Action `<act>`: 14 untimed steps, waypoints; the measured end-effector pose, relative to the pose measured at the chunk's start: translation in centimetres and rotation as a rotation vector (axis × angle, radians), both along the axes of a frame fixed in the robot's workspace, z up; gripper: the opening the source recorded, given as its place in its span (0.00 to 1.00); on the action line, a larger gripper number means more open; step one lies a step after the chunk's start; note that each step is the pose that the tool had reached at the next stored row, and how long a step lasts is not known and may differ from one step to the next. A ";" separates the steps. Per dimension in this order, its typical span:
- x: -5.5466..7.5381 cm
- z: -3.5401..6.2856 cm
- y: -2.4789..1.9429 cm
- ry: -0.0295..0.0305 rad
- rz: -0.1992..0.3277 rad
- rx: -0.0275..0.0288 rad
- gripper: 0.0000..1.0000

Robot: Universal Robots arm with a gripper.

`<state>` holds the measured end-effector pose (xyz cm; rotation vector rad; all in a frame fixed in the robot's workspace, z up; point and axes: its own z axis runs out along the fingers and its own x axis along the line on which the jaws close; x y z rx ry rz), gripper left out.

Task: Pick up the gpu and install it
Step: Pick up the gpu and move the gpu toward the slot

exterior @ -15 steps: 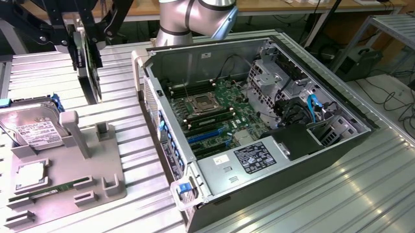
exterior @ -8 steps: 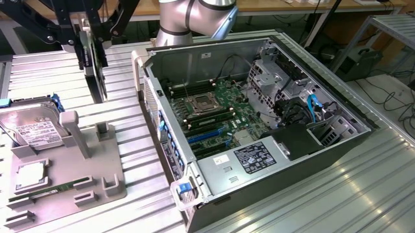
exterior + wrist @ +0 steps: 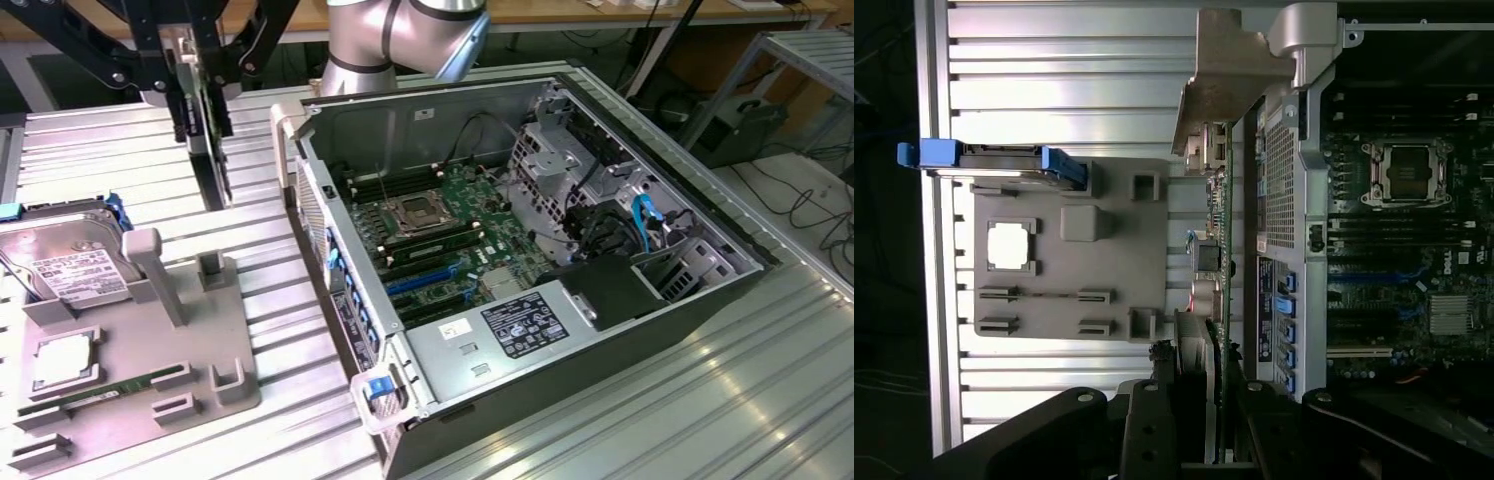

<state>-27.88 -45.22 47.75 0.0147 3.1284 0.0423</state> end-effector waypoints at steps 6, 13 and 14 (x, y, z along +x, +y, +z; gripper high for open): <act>0.5 0.00 0.00 -0.0001 0.000 0.0000 0.28; 1.4 0.00 0.00 0.0000 0.000 0.0000 0.28; 1.5 0.00 0.00 0.0000 0.000 0.0000 0.28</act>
